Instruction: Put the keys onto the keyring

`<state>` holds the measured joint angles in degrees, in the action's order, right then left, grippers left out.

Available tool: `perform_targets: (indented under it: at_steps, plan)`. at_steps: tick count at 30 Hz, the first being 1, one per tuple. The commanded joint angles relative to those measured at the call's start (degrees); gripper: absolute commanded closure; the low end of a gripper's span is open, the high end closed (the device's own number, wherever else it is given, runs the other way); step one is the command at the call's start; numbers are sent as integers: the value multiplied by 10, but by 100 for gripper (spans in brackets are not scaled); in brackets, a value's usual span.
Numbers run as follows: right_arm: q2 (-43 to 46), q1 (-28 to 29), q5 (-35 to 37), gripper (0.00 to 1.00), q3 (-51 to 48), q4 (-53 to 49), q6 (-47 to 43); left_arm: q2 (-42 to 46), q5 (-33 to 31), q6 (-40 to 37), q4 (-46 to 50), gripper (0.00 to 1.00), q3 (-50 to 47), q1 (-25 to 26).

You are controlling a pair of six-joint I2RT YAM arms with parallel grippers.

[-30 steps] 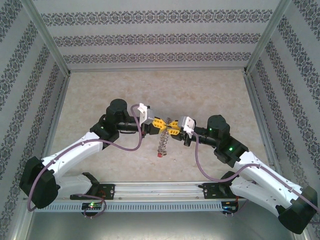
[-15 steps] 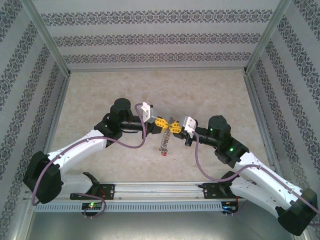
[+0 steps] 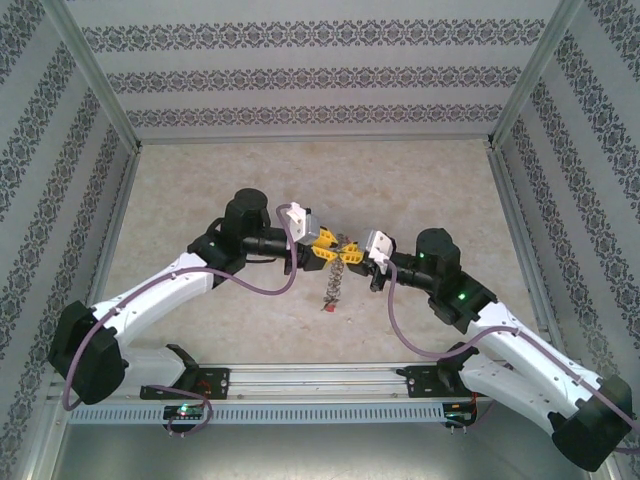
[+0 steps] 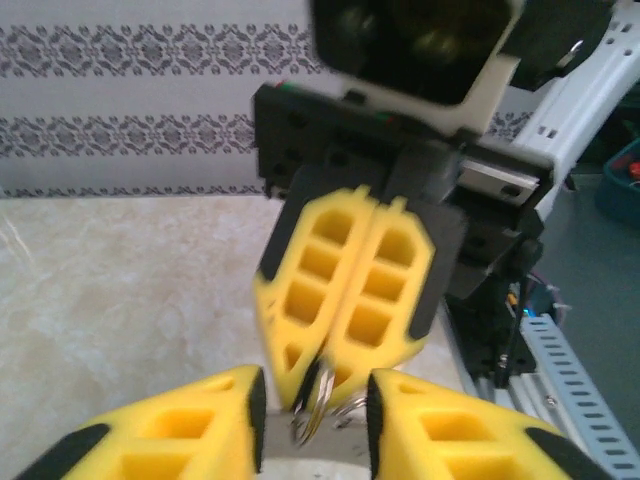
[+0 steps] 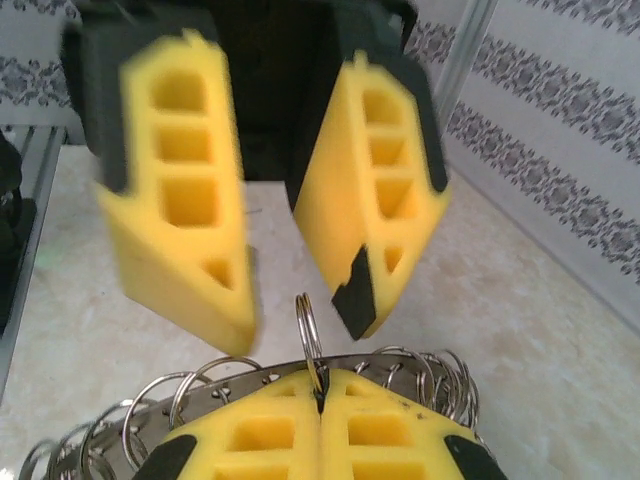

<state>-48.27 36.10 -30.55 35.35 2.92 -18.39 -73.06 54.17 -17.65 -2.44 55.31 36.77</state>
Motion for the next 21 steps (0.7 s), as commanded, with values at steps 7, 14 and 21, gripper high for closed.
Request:
perform_targets:
  at_steps: [7,14,21]
  plan:
    - [-13,-3,-23,100,26,7,-15,-28,12,-89,127,71,58,12]
    - [-7,-3,-17,100,22,2,-12,-7,-37,-112,138,59,45,12]
    - [-20,-3,-27,100,29,3,-11,-3,-58,-116,137,66,40,12]
